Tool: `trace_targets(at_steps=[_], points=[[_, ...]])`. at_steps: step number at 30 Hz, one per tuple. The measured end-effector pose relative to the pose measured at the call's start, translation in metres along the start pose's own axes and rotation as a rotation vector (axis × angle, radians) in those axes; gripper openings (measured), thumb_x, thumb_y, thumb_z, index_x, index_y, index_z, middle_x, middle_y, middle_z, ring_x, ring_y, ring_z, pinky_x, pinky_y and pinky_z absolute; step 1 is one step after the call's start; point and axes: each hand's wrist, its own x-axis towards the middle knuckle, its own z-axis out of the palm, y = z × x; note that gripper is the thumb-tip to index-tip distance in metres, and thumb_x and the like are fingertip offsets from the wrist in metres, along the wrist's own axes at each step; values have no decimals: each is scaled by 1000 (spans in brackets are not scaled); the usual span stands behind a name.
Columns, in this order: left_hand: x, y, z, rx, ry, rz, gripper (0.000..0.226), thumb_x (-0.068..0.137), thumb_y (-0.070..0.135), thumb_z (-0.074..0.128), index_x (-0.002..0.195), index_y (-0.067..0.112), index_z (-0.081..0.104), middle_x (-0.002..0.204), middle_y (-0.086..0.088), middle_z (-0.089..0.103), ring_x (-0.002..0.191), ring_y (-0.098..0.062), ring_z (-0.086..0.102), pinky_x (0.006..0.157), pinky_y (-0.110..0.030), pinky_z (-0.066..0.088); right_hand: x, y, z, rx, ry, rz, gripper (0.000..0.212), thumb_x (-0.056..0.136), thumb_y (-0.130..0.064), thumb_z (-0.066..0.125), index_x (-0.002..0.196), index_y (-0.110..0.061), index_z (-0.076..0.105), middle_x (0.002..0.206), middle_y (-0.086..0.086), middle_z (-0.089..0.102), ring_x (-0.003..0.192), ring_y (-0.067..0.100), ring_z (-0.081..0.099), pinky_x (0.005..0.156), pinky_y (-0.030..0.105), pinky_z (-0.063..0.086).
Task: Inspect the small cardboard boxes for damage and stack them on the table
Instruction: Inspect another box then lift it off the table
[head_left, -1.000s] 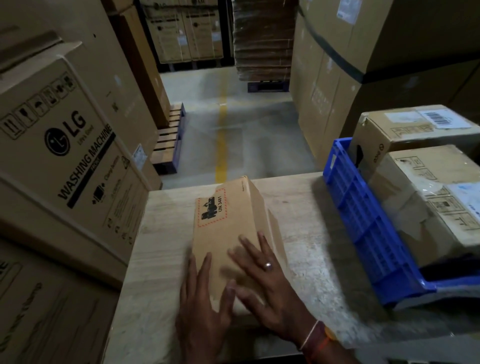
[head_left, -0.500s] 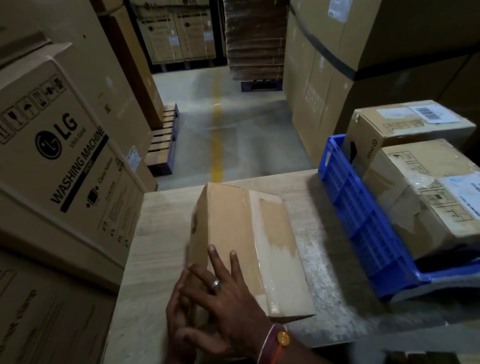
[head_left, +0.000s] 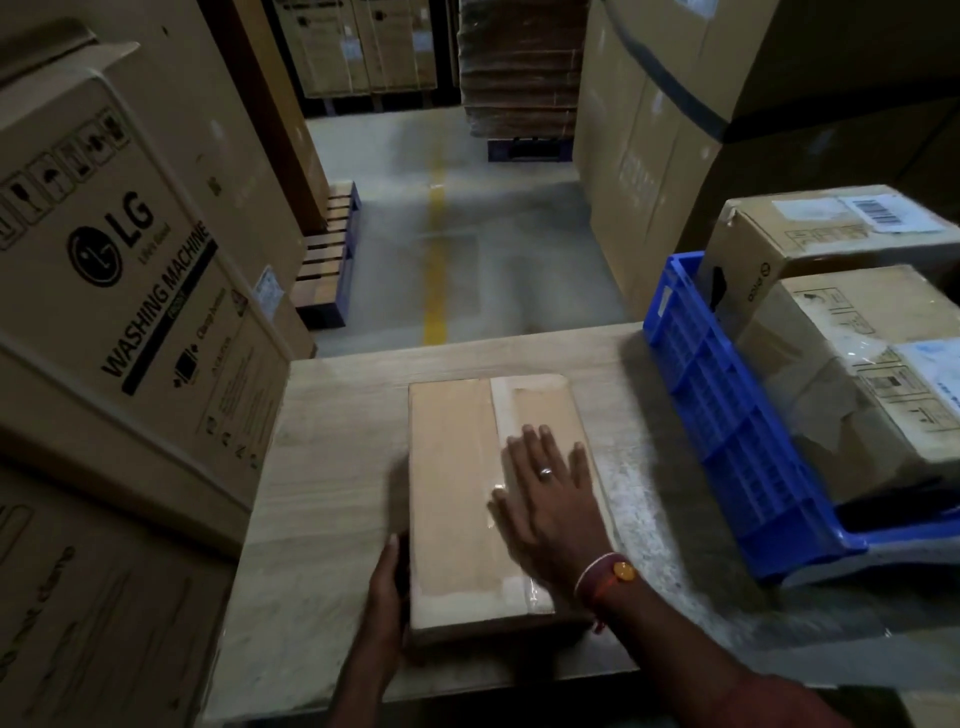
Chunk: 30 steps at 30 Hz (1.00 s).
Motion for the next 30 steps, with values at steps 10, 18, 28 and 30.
trace_targets(at_steps=[10, 18, 28, 30], points=[[13, 87, 42, 733, 166, 636, 69, 98, 53, 52, 159, 34, 24, 164, 7, 29, 151, -13, 27, 122, -41, 29, 3, 13, 10, -151, -49, 71, 74, 102, -59, 23, 162, -15, 23, 170, 7, 18, 158, 24, 9, 123, 64, 6], [15, 27, 71, 1692, 230, 958, 67, 96, 37, 38, 157, 11, 34, 167, -13, 19, 156, -31, 15, 119, -62, 22, -53, -7, 26, -114, 106, 8, 66, 100, -45, 40, 154, -6, 43, 164, 11, 33, 155, 27, 26, 121, 62, 19], [25, 56, 75, 1633, 268, 990, 51, 91, 37, 43, 136, 23, 62, 145, -3, 57, 132, -26, 54, 112, -53, 39, -7, 1, 8, -93, 42, 17, 60, 100, -41, 41, 151, -11, 49, 158, 9, 45, 153, 27, 30, 121, 65, 10], [38, 71, 82, 1668, 315, 928, 56, 93, 41, 37, 144, 25, 53, 152, -5, 49, 139, -26, 47, 115, -55, 34, 22, 10, 4, -89, -36, 64, 64, 101, -45, 28, 159, -17, 35, 167, 4, 31, 157, 24, 17, 121, 69, 3]])
